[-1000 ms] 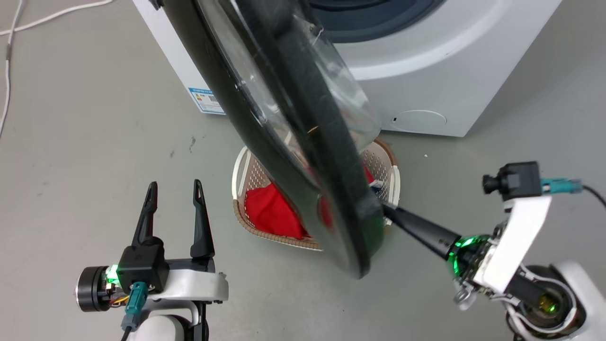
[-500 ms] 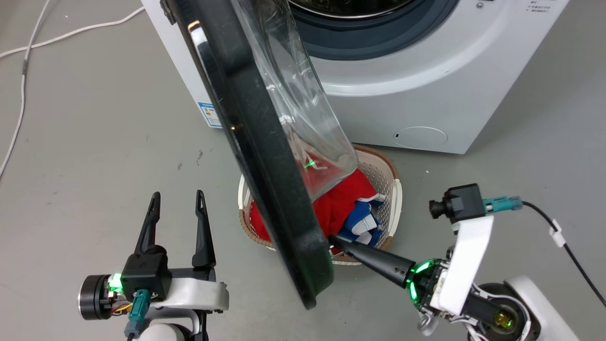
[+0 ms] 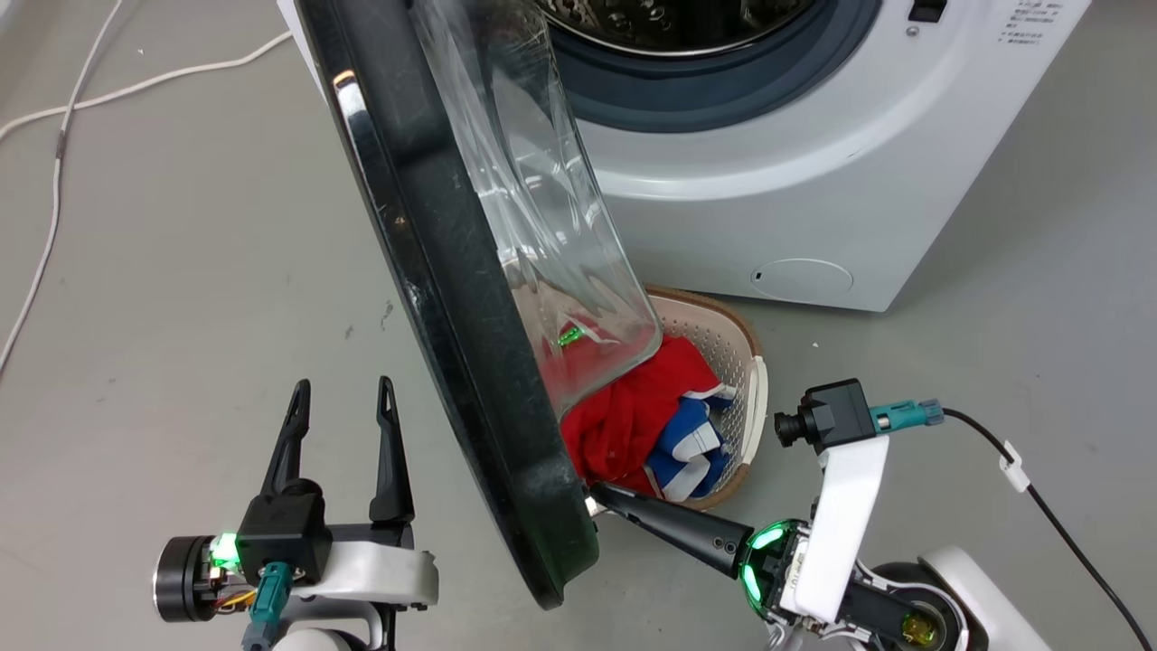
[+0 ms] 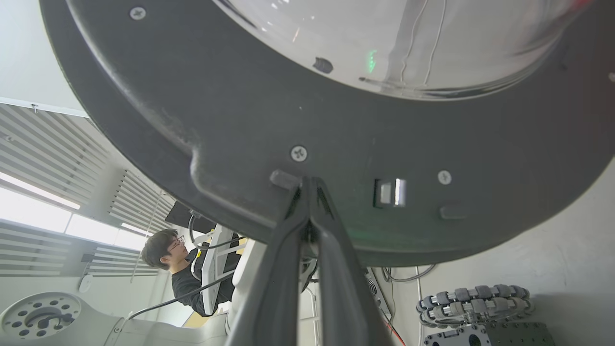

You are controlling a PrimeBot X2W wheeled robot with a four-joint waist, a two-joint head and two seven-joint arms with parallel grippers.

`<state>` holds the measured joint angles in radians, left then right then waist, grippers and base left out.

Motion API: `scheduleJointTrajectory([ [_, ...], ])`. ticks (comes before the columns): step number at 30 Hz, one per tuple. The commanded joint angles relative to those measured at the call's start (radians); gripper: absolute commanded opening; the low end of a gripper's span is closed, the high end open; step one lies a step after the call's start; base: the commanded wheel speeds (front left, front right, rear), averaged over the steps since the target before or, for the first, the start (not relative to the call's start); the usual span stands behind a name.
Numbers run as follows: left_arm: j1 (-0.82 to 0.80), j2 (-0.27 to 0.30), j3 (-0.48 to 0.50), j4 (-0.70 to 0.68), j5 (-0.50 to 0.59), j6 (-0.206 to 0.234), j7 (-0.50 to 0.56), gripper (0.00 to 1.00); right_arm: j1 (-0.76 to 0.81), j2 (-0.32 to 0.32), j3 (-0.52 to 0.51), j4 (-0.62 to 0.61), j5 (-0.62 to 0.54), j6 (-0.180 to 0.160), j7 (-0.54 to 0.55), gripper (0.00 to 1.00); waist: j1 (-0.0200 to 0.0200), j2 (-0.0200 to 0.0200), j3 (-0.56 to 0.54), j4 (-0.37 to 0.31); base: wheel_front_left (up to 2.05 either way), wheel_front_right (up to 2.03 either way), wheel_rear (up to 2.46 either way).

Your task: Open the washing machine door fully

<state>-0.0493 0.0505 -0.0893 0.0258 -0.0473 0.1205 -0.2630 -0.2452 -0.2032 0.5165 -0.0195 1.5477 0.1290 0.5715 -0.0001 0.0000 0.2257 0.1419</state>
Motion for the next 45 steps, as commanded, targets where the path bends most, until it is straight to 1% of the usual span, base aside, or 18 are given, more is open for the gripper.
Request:
scheduleJointTrajectory([
  [1,0.01,0.0,0.003,0.002,0.004,0.0,-0.003,1.0,0.014,0.009,0.003,0.002,-0.004,0.003,-0.009,0.0,0.0001,0.0,-0.008,-0.003,0.0,0.0,0.0],
  [5,0.026,0.0,0.011,0.006,0.01,-0.003,-0.003,1.0,0.022,0.001,-0.023,0.001,-0.017,0.003,-0.058,0.0,0.0001,0.0,-0.036,-0.012,0.0,0.0,0.0],
  [8,0.038,0.001,0.019,0.008,0.016,-0.007,-0.003,1.0,0.029,-0.002,-0.059,-0.008,-0.04,0.003,-0.137,0.0,0.0001,0.0,-0.058,-0.02,0.0,0.0,0.0],
  [11,0.052,0.001,0.024,0.01,0.02,-0.013,-0.003,1.0,0.038,-0.009,-0.092,-0.029,-0.067,0.003,-0.224,0.0,0.0001,0.0,-0.079,-0.028,0.0,0.0,0.0],
  [17,0.078,0.001,0.029,0.008,0.027,-0.014,-0.003,1.0,0.058,-0.058,-0.143,-0.072,-0.168,0.003,-0.444,0.0,0.0001,0.0,-0.122,-0.042,0.0,0.0,0.0],
  [22,0.101,0.004,0.037,0.01,0.029,-0.015,-0.003,1.0,0.079,-0.136,-0.144,-0.045,-0.368,0.003,-0.688,0.0,0.0001,0.0,-0.155,-0.054,0.0,0.0,0.0],
  [24,0.112,0.004,0.041,0.009,0.027,-0.013,-0.003,1.0,0.084,-0.172,-0.143,-0.015,-0.476,0.003,-0.778,0.0,0.0001,0.0,-0.166,-0.06,0.0,0.0,0.0],
  [26,0.121,0.004,0.045,0.004,0.03,-0.011,-0.003,1.0,0.094,-0.174,-0.164,0.019,-0.575,0.003,-0.82,0.0,0.0001,0.0,-0.172,-0.067,0.0,0.0,0.0],
  [27,0.126,0.004,0.047,0.003,0.031,-0.011,-0.003,1.0,0.1,-0.167,-0.194,0.036,-0.634,0.003,-0.83,0.0,0.0001,0.0,-0.175,-0.07,0.0,0.0,0.0],
  [28,0.126,0.004,0.047,0.003,0.031,-0.011,-0.003,1.0,0.1,-0.167,-0.194,0.036,-0.634,0.003,-0.83,0.0,0.0001,0.0,-0.175,-0.07,0.0,0.0,0.0],
  [31,0.136,0.005,0.05,0.0,0.032,-0.011,-0.003,1.0,0.116,-0.125,-0.295,0.038,-0.847,0.003,-0.836,0.0,0.0001,0.0,-0.181,-0.079,0.0,0.0,0.0],
  [32,0.138,0.005,0.051,-0.001,0.032,-0.011,-0.003,1.0,0.131,-0.104,-0.327,0.029,-0.92,0.003,-0.836,0.08,0.0001,0.0,-0.182,-0.082,0.0,0.0,0.0],
  [33,0.142,0.005,0.052,-0.002,0.033,-0.011,-0.003,1.0,0.151,-0.082,-0.349,0.022,-0.98,0.003,-0.836,0.19,0.0001,0.0,-0.183,-0.083,0.0,0.0,0.0],
  [34,0.145,0.005,0.052,-0.002,0.033,-0.011,-0.003,1.0,0.165,-0.06,-0.378,0.012,-1.033,0.003,-0.836,0.25,0.0001,0.0,-0.186,-0.086,0.0,0.0,0.0],
  [35,0.147,0.005,0.053,-0.001,0.033,-0.01,-0.003,1.0,0.176,-0.041,-0.407,0.003,-1.085,0.003,-0.836,0.35,0.0001,0.0,-0.188,-0.088,0.0,0.0,0.0],
  [36,0.147,0.005,0.051,0.0,0.034,-0.01,-0.003,1.0,0.194,-0.025,-0.424,0.0,-1.124,0.003,-0.836,1.0,0.0001,0.0,-0.19,-0.088,0.0,0.0,0.0],
  [40,0.148,0.005,0.048,0.004,0.034,-0.013,-0.003,1.0,0.257,0.044,-0.493,-0.015,-1.226,0.003,-0.836,1.0,0.0001,0.0,-0.199,-0.089,0.0,0.0,0.0],
  [45,0.157,0.004,0.042,0.006,0.035,-0.013,-0.003,1.0,0.331,0.086,-0.545,-0.012,-1.317,0.003,-0.837,1.0,0.0001,0.0,-0.216,-0.084,0.0,0.0,0.0],
])
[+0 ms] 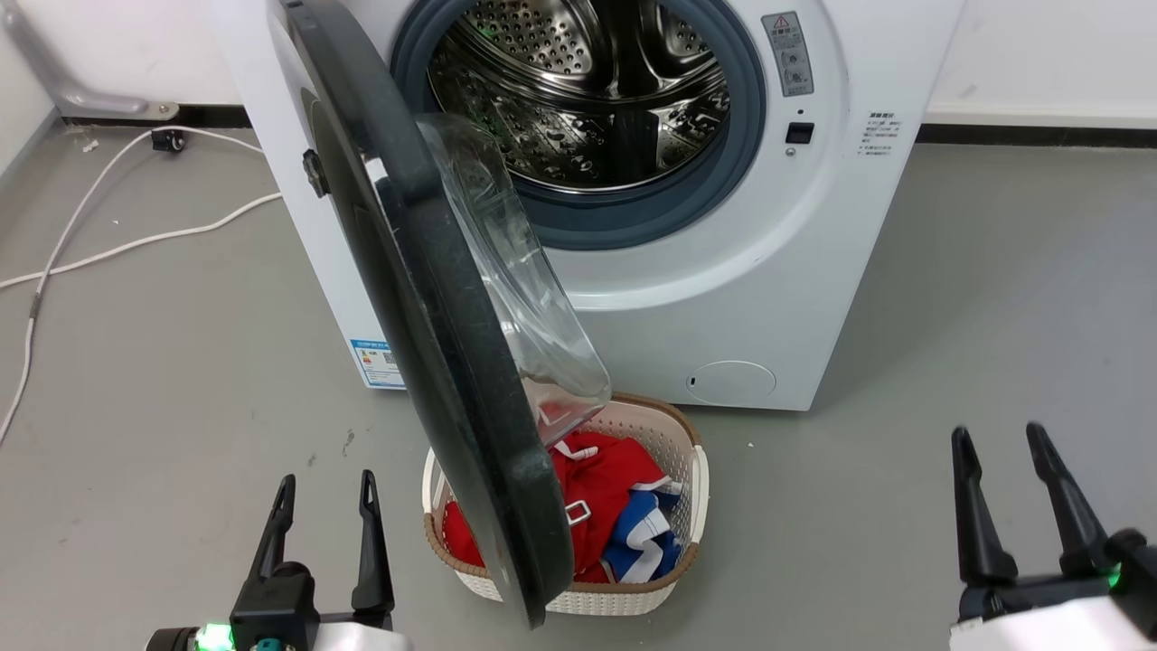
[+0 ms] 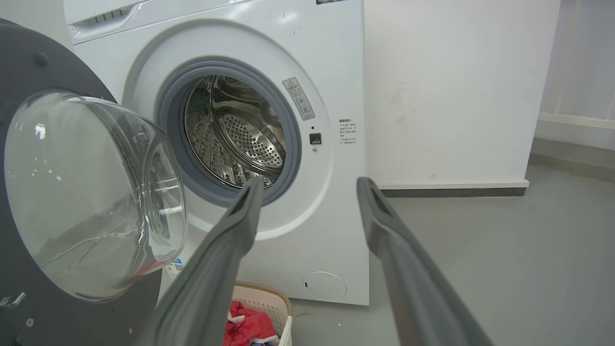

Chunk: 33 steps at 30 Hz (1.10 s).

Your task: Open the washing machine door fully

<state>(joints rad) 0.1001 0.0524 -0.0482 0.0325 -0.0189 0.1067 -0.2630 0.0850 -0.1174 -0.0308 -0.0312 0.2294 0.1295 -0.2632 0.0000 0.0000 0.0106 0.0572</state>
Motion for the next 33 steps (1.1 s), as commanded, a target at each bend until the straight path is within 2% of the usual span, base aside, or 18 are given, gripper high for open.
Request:
scheduleJointTrajectory([
  [1,0.008,0.002,0.001,0.0,0.007,0.001,-0.003,1.0,0.015,0.005,-0.006,0.001,-0.017,0.002,-0.002,1.0,0.0,0.0,-0.003,0.002,0.0,0.0,0.0],
  [10,0.019,0.002,0.0,0.002,0.007,-0.001,-0.003,1.0,0.116,0.054,-0.046,0.008,-0.088,0.001,-0.002,1.0,0.0,0.0,-0.021,0.012,0.0,0.0,0.0],
  [31,0.034,0.008,0.011,0.003,0.01,-0.002,-0.003,1.0,0.146,0.068,-0.035,0.049,-0.054,0.001,-0.002,1.0,0.0,0.0,-0.03,0.012,0.0,0.0,0.0],
  [32,0.034,0.009,0.013,0.005,0.016,0.004,-0.003,0.94,0.146,0.068,-0.036,0.049,-0.053,0.001,-0.002,1.0,0.0,0.0,-0.031,0.012,0.0,0.0,0.0],
  [33,0.03,0.012,0.014,0.001,0.018,0.008,-0.003,0.31,0.145,0.068,-0.036,0.049,-0.057,0.001,-0.002,1.0,0.0,0.0,-0.031,0.012,0.0,0.0,0.0],
])
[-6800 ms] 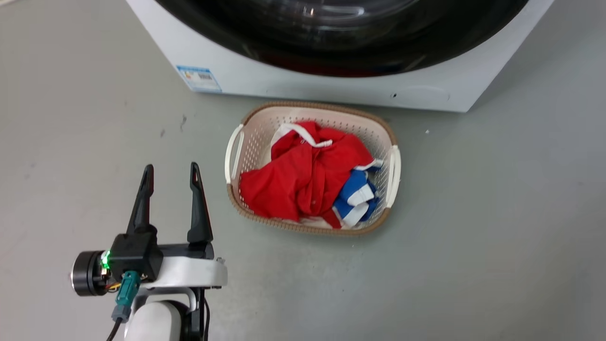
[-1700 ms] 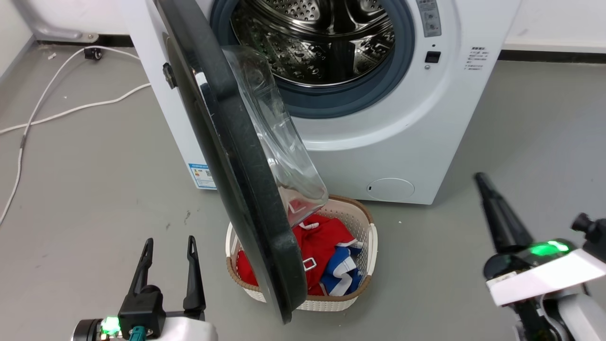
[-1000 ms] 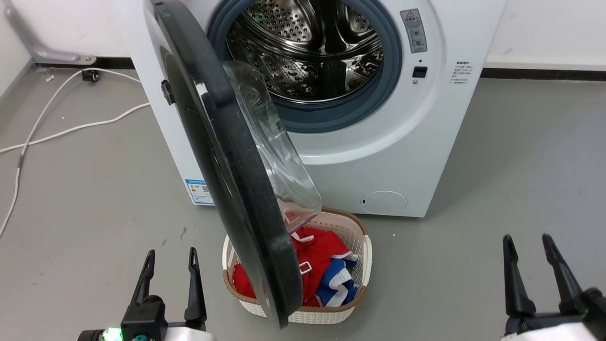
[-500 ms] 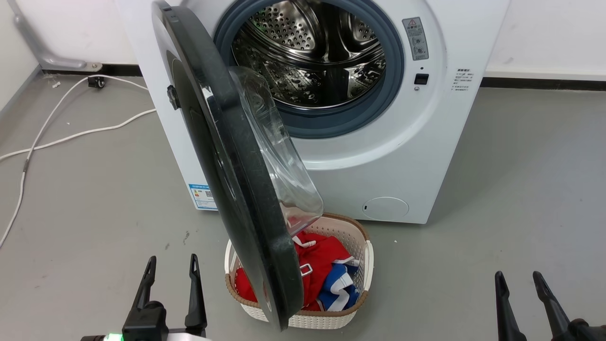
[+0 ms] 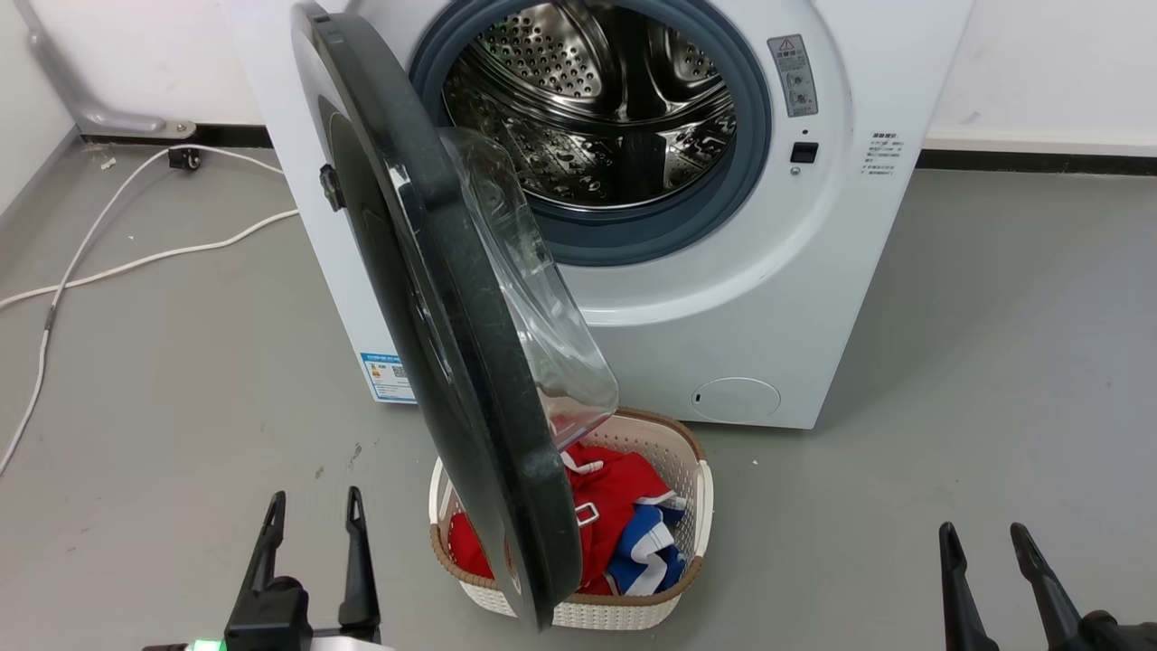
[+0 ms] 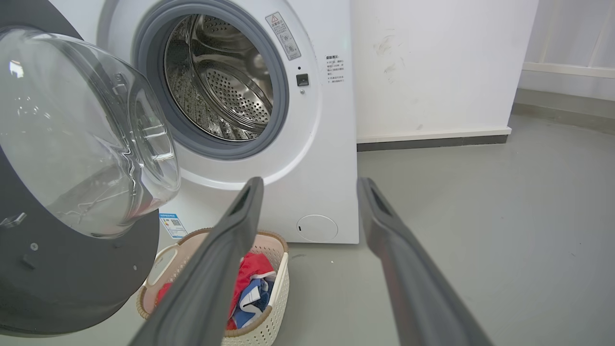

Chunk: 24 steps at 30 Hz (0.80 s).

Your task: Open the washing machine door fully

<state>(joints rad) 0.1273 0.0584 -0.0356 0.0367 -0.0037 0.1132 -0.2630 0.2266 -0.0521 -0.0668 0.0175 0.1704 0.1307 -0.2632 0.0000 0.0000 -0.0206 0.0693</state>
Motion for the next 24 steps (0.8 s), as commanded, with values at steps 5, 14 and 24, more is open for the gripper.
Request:
scheduleJointTrajectory([
  [5,-0.024,0.024,0.005,-0.043,0.018,0.016,-0.003,0.0,0.002,0.003,-0.001,0.002,-0.007,0.0,-0.002,1.0,0.0,0.0,-0.005,0.003,0.0,0.0,0.0],
  [14,-0.098,0.086,0.008,-0.222,0.055,0.044,-0.002,0.0,0.0,0.003,0.004,0.002,-0.012,0.0,-0.002,1.0,0.0,0.0,-0.013,0.01,0.0,0.0,0.0],
  [24,-0.167,0.149,-0.06,-0.436,0.103,0.056,-0.002,0.0,-0.005,0.003,0.01,0.006,-0.005,0.0,-0.002,1.0,0.0,0.0,-0.008,0.004,0.0,0.0,0.0],
])
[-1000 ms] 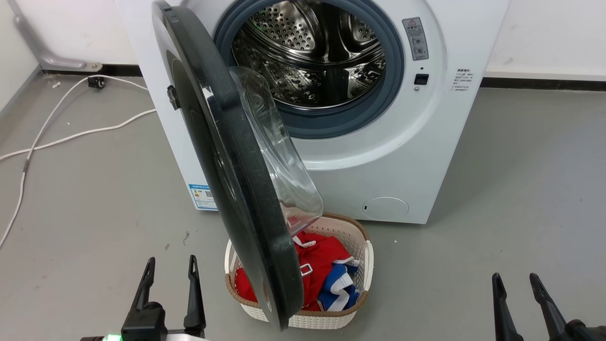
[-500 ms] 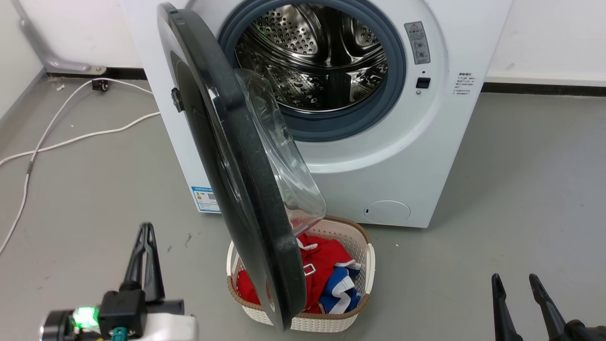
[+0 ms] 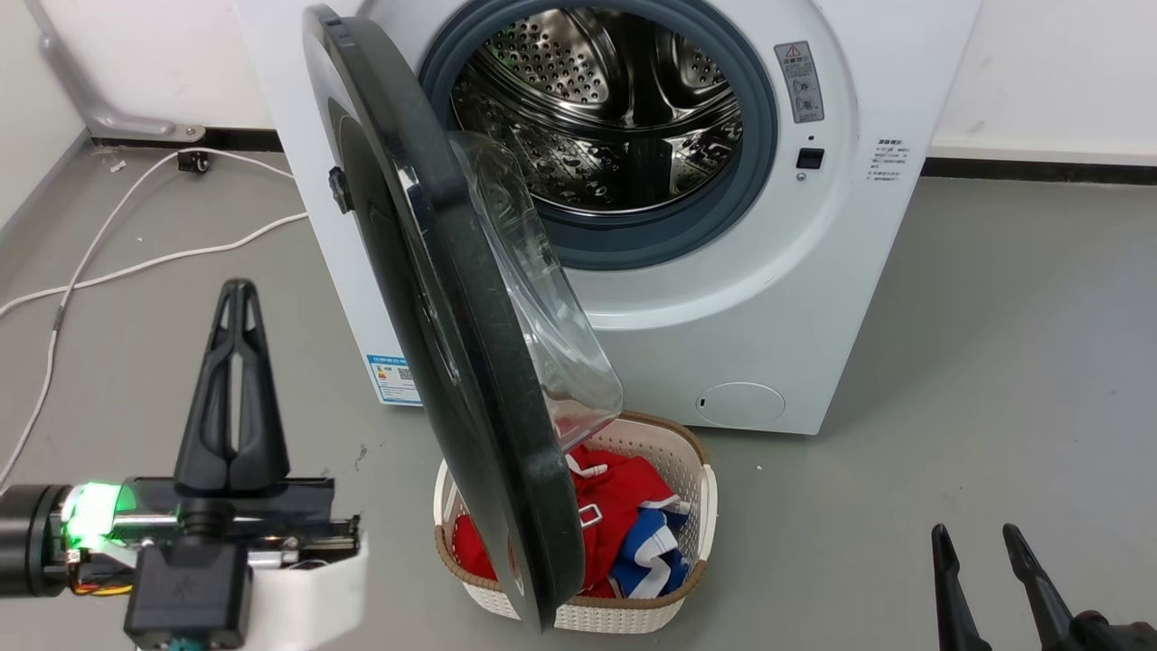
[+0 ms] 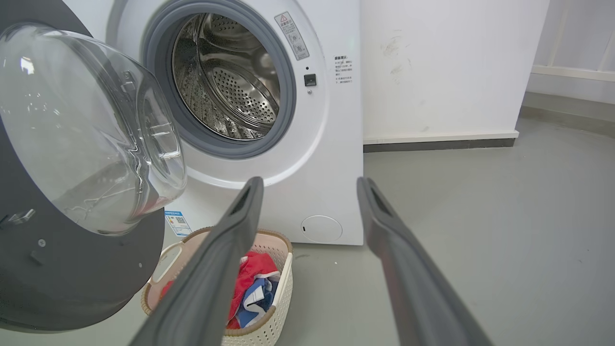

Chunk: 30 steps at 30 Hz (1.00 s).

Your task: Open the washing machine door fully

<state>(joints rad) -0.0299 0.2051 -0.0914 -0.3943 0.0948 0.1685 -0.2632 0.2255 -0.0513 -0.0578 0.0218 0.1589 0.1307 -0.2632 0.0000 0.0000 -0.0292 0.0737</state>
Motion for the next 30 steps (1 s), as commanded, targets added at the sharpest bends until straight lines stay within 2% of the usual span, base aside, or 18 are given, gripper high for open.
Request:
scheduleJointTrajectory([
  [1,-0.016,0.005,-0.018,-0.021,0.008,-0.002,-0.002,0.0,-0.004,0.002,0.001,0.003,0.008,0.0,-0.002,1.0,0.0,0.0,0.001,0.0,0.0,0.0,0.0],
  [9,-0.048,0.004,-0.146,-0.097,0.023,-0.03,-0.002,0.0,-0.006,0.002,0.002,0.01,0.013,0.0,-0.002,1.0,0.0,0.0,0.003,0.004,0.0,0.0,0.0],
  [16,-0.066,-0.013,-0.303,-0.115,0.027,-0.084,-0.002,0.0,-0.008,0.002,0.007,0.019,0.018,0.0,-0.002,1.0,0.0,0.0,0.002,0.009,0.0,0.0,0.0],
  [24,-0.059,-0.035,-0.468,-0.059,0.008,-0.149,-0.002,0.0,-0.015,0.002,0.01,0.024,0.017,0.0,-0.002,1.0,0.0,0.0,0.012,0.007,0.0,0.0,0.0],
  [30,-0.045,-0.041,-0.545,0.013,-0.003,-0.173,-0.002,0.0,-0.018,0.002,0.008,0.028,0.015,0.0,-0.002,1.0,0.0,0.0,0.02,0.004,0.0,0.0,0.0],
])
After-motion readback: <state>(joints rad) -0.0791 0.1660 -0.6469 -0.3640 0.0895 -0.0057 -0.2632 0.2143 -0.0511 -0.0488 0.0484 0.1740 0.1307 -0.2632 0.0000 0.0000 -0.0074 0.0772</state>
